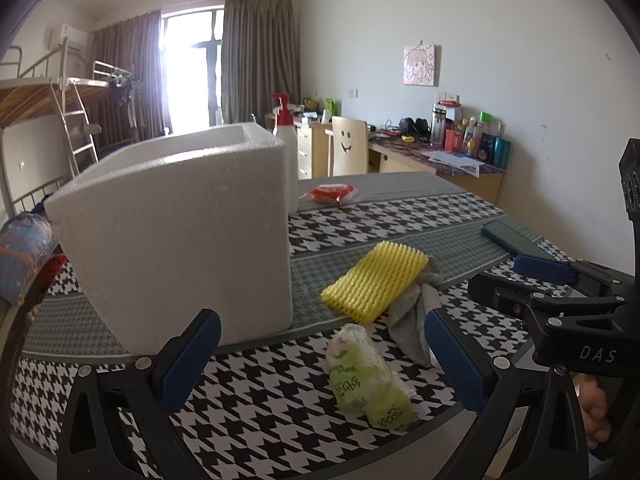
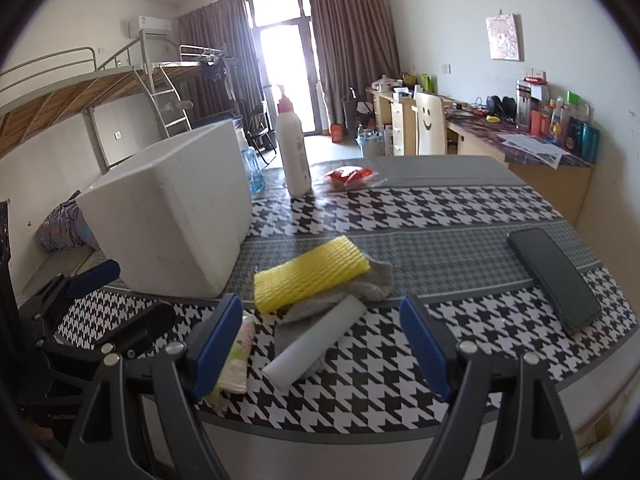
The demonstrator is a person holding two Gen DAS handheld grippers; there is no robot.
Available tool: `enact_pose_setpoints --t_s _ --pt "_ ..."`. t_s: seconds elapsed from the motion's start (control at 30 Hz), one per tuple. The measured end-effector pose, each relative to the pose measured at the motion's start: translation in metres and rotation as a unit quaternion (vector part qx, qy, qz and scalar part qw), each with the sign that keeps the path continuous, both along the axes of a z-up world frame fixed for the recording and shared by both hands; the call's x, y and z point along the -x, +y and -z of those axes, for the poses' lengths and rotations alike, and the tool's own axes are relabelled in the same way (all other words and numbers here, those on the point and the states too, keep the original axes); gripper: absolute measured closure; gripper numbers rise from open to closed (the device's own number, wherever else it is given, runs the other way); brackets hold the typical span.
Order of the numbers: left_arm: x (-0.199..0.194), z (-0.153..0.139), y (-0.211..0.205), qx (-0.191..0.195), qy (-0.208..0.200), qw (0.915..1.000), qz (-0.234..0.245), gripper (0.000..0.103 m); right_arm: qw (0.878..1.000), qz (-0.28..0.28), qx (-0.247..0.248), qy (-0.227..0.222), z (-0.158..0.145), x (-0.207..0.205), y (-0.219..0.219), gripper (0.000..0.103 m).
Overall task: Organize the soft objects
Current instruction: 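Approach the green tissue packet with the left tool while the right tool approaches the white foam roll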
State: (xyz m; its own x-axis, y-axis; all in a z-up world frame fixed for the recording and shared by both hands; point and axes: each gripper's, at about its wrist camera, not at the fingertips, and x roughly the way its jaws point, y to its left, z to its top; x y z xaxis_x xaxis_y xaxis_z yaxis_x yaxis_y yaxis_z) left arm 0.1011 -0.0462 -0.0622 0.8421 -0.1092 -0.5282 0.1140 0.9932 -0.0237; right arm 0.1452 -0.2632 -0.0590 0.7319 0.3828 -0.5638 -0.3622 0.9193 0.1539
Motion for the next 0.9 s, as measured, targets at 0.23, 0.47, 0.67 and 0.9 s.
enact_pose_setpoints --t_s 0.23,0.47,0.67,0.9 --pt "-0.003 0.010 -0.005 0.003 0.019 0.9998 0.002 0.001 1.000 0.005 0.001 0.013 0.007 0.001 -0.003 0.019" --pt "-0.006 0.017 -0.010 0.002 0.037 0.9993 0.009 0.001 1.000 0.006 0.002 0.030 0.016 -0.002 -0.004 0.019" --pt "-0.011 0.027 -0.010 0.004 0.060 0.9981 0.005 0.001 0.999 0.009 0.007 0.038 0.023 -0.006 -0.006 0.019" --pt "-0.014 0.037 -0.012 0.010 0.085 0.9963 0.010 0.005 0.999 0.008 0.009 0.052 0.032 -0.012 -0.002 0.019"
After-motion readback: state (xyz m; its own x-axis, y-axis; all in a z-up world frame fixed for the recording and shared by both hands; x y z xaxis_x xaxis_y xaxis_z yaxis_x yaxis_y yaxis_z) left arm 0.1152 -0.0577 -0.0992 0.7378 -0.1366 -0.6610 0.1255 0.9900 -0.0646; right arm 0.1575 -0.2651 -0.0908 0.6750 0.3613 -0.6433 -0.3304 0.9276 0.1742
